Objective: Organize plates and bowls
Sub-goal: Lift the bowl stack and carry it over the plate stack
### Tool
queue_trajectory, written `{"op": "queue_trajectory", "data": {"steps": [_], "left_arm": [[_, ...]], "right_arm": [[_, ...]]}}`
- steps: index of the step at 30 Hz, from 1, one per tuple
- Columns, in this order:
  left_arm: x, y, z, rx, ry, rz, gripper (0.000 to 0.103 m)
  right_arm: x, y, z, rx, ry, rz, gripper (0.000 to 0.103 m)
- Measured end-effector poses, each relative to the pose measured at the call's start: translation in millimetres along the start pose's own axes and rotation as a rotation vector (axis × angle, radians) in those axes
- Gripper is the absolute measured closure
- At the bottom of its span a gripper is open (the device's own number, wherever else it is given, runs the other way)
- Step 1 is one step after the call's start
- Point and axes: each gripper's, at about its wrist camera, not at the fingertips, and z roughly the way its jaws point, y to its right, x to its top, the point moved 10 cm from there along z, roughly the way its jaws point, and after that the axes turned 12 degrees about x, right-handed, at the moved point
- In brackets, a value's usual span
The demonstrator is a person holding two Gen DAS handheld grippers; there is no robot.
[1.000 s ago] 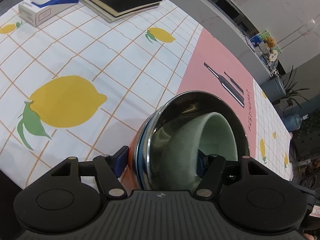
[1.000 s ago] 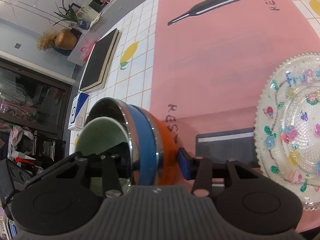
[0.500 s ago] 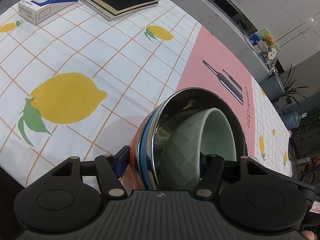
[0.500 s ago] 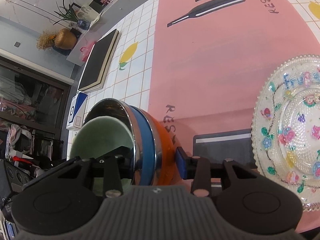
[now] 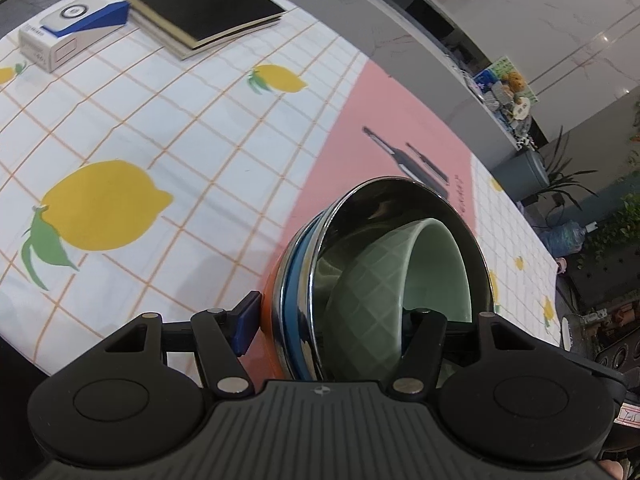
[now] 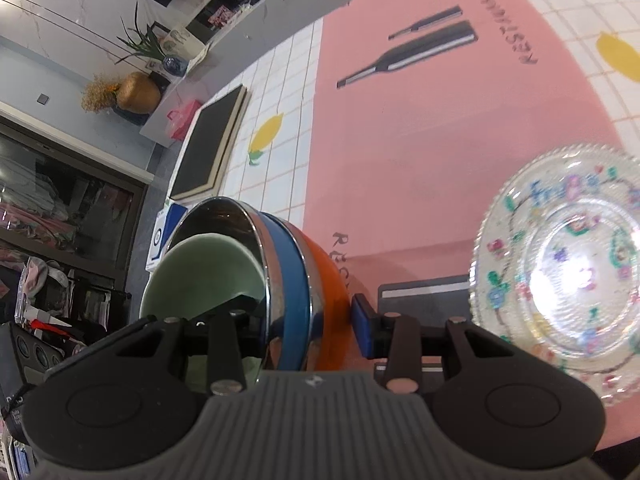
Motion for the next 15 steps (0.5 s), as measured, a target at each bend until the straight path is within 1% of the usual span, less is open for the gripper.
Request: {"op": "queue_trajectory", "data": {"steps": [6,15], "left_arm": [[-4.3,31.5,-2.5,-0.033,-0.001,0.039,0.034],[-17.5,84.7,7.9,-0.073,-0.032,0.094,0.034]], "right_arm": [[9.6,6.2,-30.8,-0.013,0.042,-0.003,0.064],[26.7,33.0,-79.5,-0.047,0.094,0.021,0.064]]}}
